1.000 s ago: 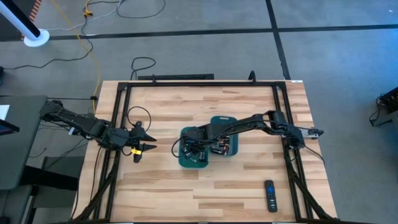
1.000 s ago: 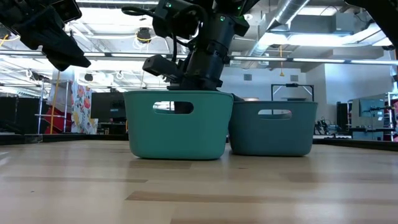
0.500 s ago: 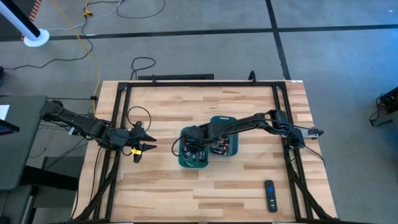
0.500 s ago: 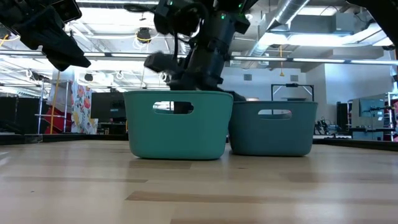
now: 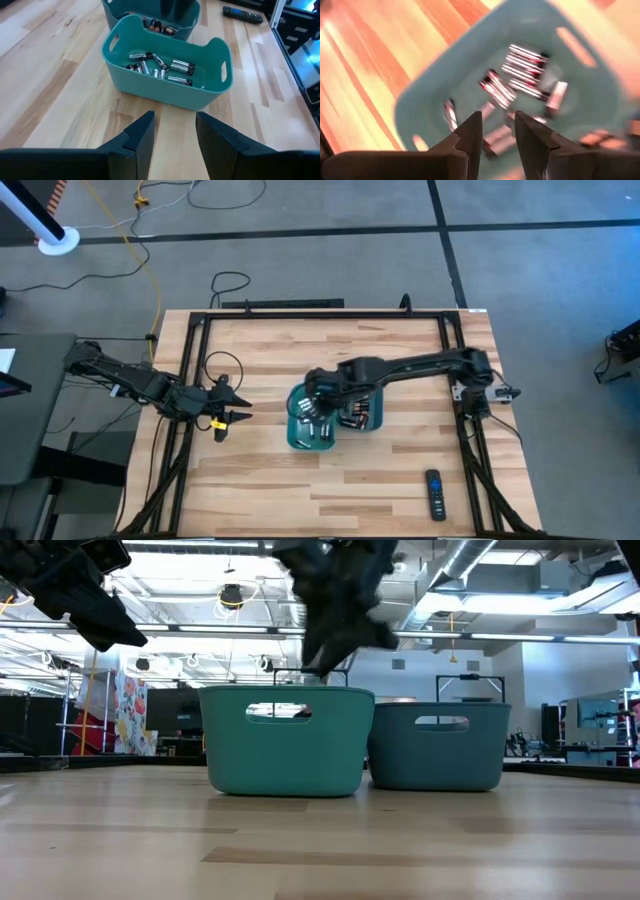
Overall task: Sort batteries
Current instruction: Return to Home Position
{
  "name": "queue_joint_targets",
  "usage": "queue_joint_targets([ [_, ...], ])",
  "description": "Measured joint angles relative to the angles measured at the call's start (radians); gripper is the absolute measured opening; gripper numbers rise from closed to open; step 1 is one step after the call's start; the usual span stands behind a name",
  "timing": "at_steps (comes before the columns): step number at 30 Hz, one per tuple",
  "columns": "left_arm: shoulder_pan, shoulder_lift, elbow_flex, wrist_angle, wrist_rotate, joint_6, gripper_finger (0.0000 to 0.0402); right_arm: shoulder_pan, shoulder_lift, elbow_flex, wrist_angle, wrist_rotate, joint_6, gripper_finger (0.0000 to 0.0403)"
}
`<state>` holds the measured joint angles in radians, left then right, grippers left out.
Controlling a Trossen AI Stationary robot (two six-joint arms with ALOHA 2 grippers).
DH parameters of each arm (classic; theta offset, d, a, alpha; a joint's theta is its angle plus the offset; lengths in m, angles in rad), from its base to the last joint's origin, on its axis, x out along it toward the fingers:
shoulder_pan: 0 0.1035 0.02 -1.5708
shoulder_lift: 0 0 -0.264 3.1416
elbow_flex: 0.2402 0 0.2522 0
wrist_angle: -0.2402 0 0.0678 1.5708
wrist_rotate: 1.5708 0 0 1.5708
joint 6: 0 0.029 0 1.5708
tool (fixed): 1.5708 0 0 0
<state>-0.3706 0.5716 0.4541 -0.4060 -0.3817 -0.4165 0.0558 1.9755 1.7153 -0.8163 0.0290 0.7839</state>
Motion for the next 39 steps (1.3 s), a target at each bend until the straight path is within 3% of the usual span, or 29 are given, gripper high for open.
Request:
queue_joint_targets([
  [3, 0.0, 0.0, 0.0, 0.0, 0.0, 0.011, 0.0137, 0.009, -0.063, 0.0, -0.121, 0.0, -0.107, 0.0132],
  [7, 0.0, 0.0, 0.0, 0.002, 0.0, 0.012, 0.0137, 0.047, -0.12, 0.0, -0.307, 0.043, -0.121, 0.0132],
  [11, 0.0, 0.0, 0.0, 0.003, -0.033, 0.013, 0.0137, 0.128, -0.152, -0.054, -0.418, 0.264, -0.129, 0.0132],
  [14, 0.0, 0.0, 0.0, 0.006, -0.047, 0.007, 0.0137, 0.206, -0.18, -0.152, -0.418, 0.435, -0.043, 0.0132],
  [17, 0.0, 0.0, 0.0, 0.006, -0.047, 0.004, 0.0137, 0.28, -0.219, -0.268, -0.404, 0.514, 0.063, 0.0132],
  [24, 0.0, 0.0, 0.0, 0.009, -0.049, 0.004, 0.0137, 0.418, -0.419, -0.587, -0.116, 0.565, 0.117, 0.0132],
  [34, 0.0, 0.0, 0.0, 0.039, -0.056, 0.1, 0.0137, 0.418, -0.814, -1.107, 0.543, 0.573, -0.241, 0.0132],
  [39, 0.0, -0.001, 0.001, 0.134, -0.101, 0.188, 0.0137, 0.379, -1.003, -1.281, 0.704, 0.559, -0.369, 0.0132],
])
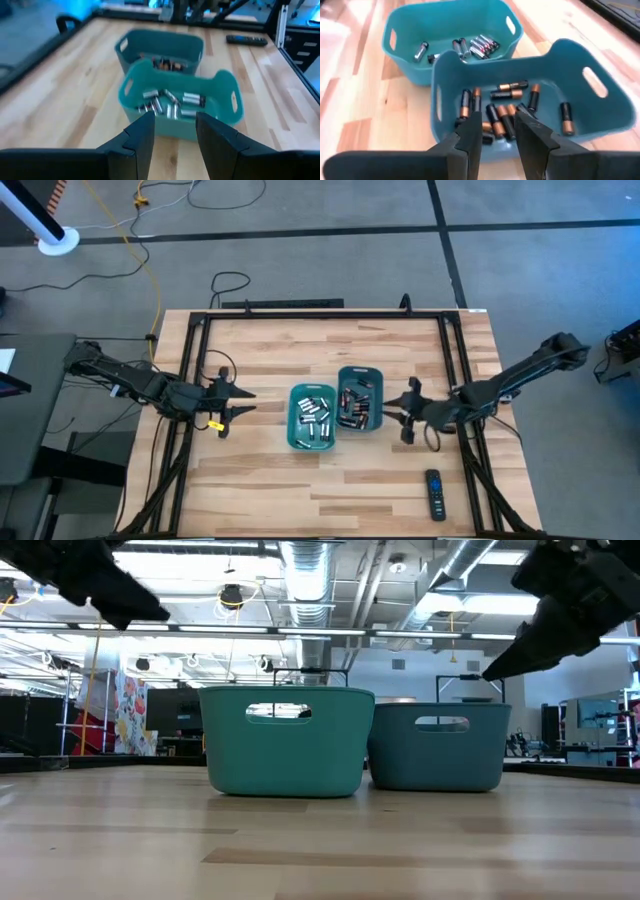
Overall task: Sort batteries
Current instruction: Return to Home Position
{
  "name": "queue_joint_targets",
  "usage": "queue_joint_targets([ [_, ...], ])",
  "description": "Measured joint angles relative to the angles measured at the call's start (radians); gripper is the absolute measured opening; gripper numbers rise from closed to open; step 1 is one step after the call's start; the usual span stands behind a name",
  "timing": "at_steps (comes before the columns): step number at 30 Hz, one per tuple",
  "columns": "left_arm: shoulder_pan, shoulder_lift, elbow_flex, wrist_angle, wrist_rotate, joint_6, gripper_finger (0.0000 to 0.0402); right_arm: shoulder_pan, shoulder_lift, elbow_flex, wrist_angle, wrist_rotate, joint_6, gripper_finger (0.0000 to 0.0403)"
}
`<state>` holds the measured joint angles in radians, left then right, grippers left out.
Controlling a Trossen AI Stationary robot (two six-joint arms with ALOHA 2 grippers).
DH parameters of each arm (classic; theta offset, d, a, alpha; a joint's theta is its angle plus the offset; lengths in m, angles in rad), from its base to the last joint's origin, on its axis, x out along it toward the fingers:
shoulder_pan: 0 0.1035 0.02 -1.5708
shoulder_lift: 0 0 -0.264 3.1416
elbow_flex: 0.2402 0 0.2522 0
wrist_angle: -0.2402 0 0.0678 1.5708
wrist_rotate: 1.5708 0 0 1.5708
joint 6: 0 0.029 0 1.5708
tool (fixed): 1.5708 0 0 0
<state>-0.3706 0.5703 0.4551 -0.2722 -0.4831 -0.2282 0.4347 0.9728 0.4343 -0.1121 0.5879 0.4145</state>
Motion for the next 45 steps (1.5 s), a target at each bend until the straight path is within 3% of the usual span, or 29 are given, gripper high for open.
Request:
queue_joint_targets([
  [11, 0.019, -0.002, 0.0, 0.058, -0.009, 0.032, 0.0137, -0.198, -0.332, -0.138, 0.015, -0.218, -0.208, 0.0132],
  [19, 0.13, -0.001, -0.002, 0.092, 0.215, 0.131, 0.0137, -0.387, -0.452, -0.198, 0.023, -0.435, -0.289, 0.0132],
  [23, 0.227, -0.002, -0.062, 0.27, 0.318, 0.213, 0.0137, -0.455, -0.454, -0.198, 0.029, -0.512, -0.327, 0.0132],
  [27, 0.321, -0.002, -0.138, 0.345, 0.449, 0.175, 0.0137, -0.508, -0.453, -0.198, 0.026, -0.566, -0.348, 0.0132],
  [31, 0.372, -0.02, -0.186, 0.366, 0.498, 0.148, 0.0137, -0.546, -0.453, -0.198, 0.023, -0.6, -0.36, 0.0132],
  [36, 0.383, -0.116, -0.248, 0.432, 0.504, 0.156, 0.0137, -0.568, -0.459, -0.198, 0.018, -0.623, -0.356, 0.0132],
  [45, 0.382, -0.407, -0.393, 0.427, 0.475, 0.121, 0.0137, -0.568, -0.527, -0.197, -0.067, -0.624, -0.318, 0.0132],
])
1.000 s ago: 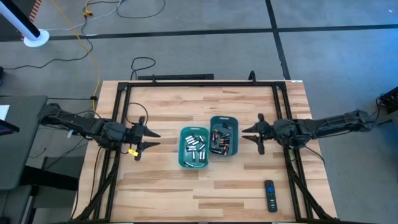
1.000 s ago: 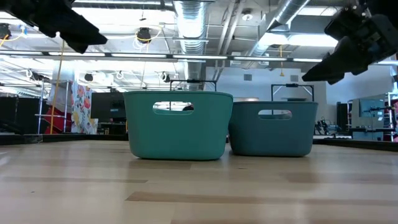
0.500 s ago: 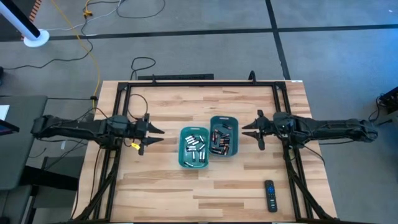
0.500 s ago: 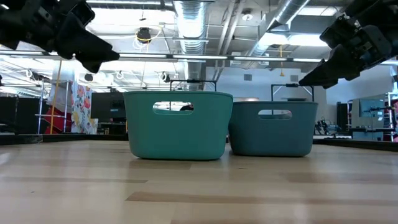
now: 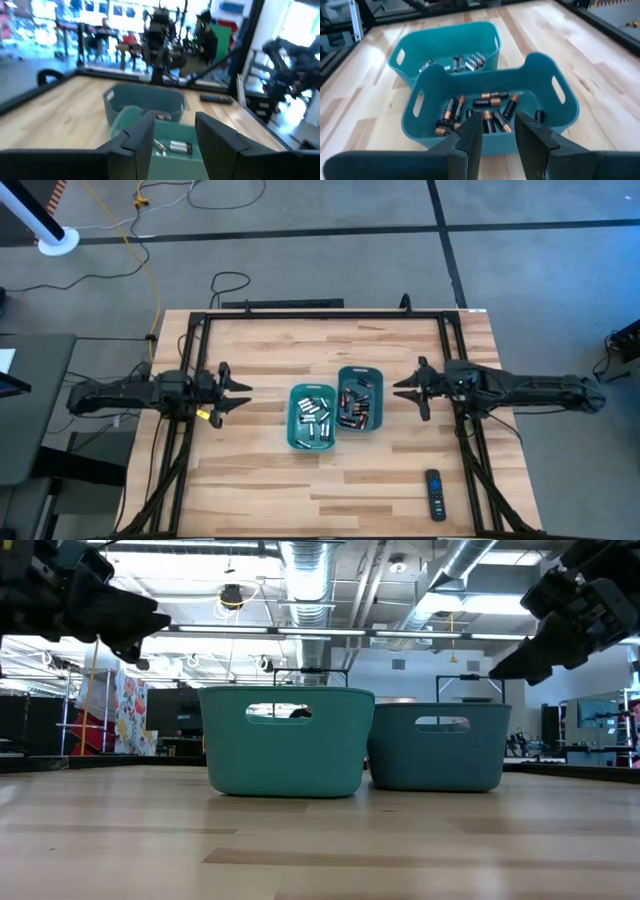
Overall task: Sort batteries
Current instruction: Return to Home Position
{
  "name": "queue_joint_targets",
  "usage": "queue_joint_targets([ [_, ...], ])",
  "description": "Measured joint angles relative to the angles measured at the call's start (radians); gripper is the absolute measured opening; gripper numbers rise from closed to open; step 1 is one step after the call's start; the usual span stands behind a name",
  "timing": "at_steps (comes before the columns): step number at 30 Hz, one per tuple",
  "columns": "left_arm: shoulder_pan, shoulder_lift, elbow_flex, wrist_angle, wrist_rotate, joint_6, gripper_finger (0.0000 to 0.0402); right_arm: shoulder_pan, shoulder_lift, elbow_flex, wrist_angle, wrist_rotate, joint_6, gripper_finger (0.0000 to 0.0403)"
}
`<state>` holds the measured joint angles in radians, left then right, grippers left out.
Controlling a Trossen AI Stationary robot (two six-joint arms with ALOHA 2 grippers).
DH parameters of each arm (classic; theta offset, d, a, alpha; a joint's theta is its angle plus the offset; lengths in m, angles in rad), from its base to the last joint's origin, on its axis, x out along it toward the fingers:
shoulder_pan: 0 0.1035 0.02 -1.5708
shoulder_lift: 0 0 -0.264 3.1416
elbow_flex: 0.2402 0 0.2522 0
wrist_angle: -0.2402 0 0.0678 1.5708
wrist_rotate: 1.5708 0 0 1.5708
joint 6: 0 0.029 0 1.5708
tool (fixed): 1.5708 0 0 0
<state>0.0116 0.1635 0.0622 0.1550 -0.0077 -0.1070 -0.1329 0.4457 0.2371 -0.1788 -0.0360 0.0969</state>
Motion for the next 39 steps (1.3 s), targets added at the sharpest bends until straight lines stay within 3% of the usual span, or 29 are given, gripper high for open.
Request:
queue_joint_targets([
  [7, 0.0, -0.165, -0.049, -0.035, -0.03, 0.011, 0.0137, -0.001, -0.107, -0.035, 0.009, 0.0, 0.018, 0.0132],
  [14, 0.0, -0.16, -0.052, -0.042, -0.043, 0.011, 0.0137, 0.002, -0.271, -0.23, 0.204, 0.009, 0.147, 0.0132],
  [27, -0.001, -0.16, -0.054, -0.036, -0.065, 0.016, 0.0137, 0.035, -0.404, -0.229, 0.205, 0.008, 0.136, 0.0132],
  [39, -0.001, -0.16, -0.055, -0.037, -0.068, 0.017, 0.0137, 0.12, -0.418, -0.229, 0.196, 0.032, 0.156, 0.0132],
])
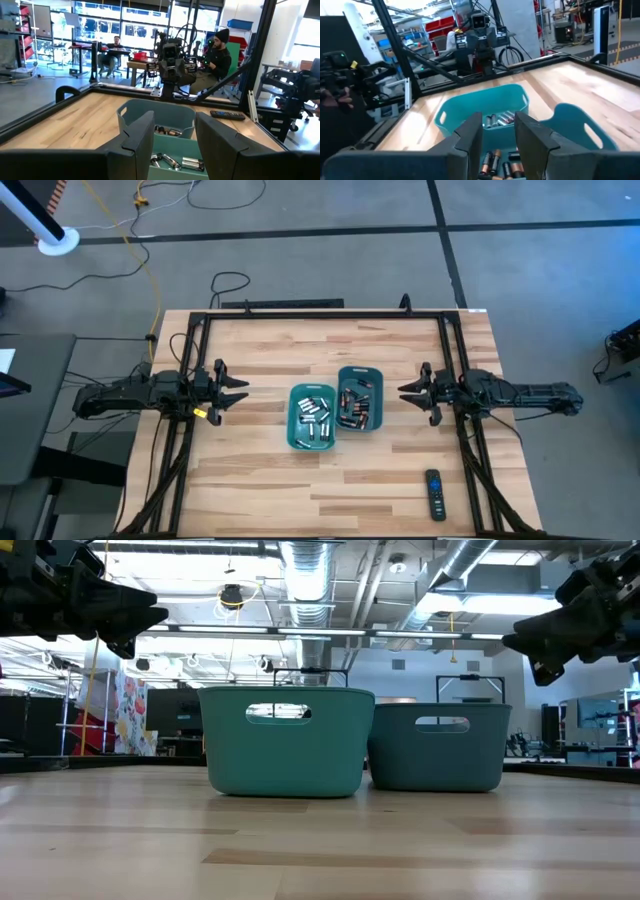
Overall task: Sort batteries
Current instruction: Return to Home Position
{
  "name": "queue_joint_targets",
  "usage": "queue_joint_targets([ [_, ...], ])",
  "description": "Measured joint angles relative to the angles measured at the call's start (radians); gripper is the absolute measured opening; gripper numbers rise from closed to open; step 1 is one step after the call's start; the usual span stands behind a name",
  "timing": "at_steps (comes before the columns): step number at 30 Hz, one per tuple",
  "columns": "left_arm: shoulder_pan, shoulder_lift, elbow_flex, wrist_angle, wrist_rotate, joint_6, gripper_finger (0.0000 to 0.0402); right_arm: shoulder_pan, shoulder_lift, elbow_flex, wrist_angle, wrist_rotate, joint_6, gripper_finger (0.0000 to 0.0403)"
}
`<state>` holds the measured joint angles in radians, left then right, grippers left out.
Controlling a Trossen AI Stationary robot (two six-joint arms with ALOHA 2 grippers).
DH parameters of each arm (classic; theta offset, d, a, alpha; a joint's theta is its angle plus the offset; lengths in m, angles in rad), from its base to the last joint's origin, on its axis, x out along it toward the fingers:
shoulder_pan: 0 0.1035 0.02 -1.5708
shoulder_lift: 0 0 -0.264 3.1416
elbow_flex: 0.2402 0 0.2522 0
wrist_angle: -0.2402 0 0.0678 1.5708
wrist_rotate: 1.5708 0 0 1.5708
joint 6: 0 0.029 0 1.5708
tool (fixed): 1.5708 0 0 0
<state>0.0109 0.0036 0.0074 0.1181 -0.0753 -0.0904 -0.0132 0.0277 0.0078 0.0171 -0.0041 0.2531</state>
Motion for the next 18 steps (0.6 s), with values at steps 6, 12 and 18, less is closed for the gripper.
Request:
queue_joint_targets([
  [6, 0.0, 0.0, 0.0, -0.001, 0.0, -0.001, 0.0137, 0.001, 0.042, 0.0, -0.002, 0.001, -0.101, 0.0132],
  [12, 0.0, 0.0, 0.0, -0.024, 0.0, -0.018, 0.0137, 0.0, 0.149, 0.0, -0.004, 0.002, -0.112, 0.0132],
  [18, 0.0, 0.0, 0.0, -0.03, 0.0, -0.018, 0.0137, 0.0, 0.236, -0.001, -0.004, 0.002, -0.112, 0.0132],
])
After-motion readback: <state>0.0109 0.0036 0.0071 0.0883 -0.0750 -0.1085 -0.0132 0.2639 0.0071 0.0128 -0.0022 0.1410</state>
